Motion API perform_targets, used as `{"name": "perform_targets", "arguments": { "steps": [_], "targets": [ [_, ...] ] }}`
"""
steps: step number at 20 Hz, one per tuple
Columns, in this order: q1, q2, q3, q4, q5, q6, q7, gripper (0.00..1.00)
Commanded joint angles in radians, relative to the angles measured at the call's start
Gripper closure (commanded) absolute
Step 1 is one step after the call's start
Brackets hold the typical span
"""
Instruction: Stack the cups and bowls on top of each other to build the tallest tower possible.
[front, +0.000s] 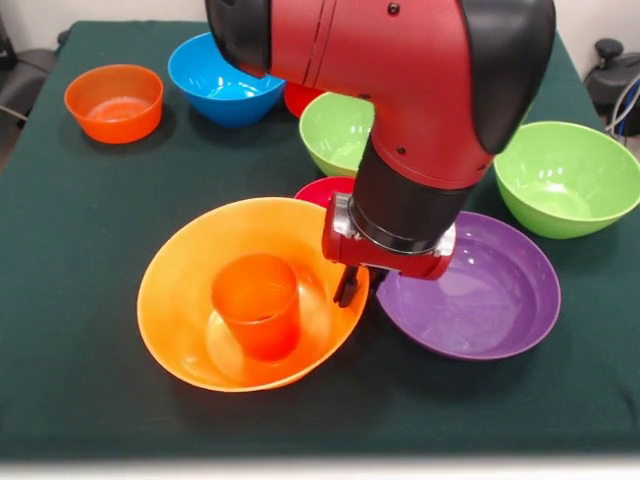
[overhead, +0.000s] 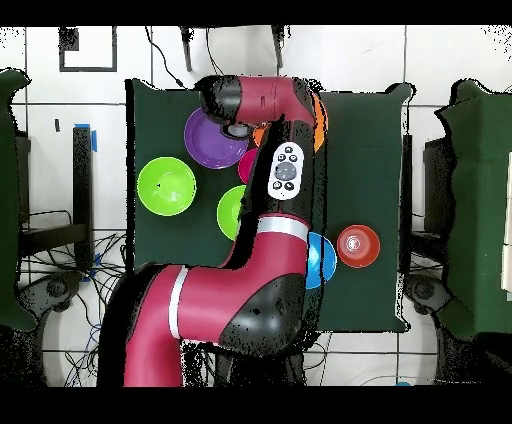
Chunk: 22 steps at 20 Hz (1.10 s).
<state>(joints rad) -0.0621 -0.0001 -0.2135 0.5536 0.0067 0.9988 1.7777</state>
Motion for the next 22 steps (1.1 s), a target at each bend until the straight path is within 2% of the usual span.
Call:
{"name": "perform_targets", "arguments": {
  "steps": [1,15,16,22],
  "targets": [
    [0.034,0.043,0.068,-0.008,0.04,0.096,0.191,1.0],
    [0.035,0.043,0.051,0.004,0.063,0.066,0.202,1.0],
    [0.037,0.044,0.046,0.004,0.065,0.063,0.199,0.0],
    [0.037,0.049,0.039,0.0,0.076,0.059,0.198,0.0]
  ]
}}
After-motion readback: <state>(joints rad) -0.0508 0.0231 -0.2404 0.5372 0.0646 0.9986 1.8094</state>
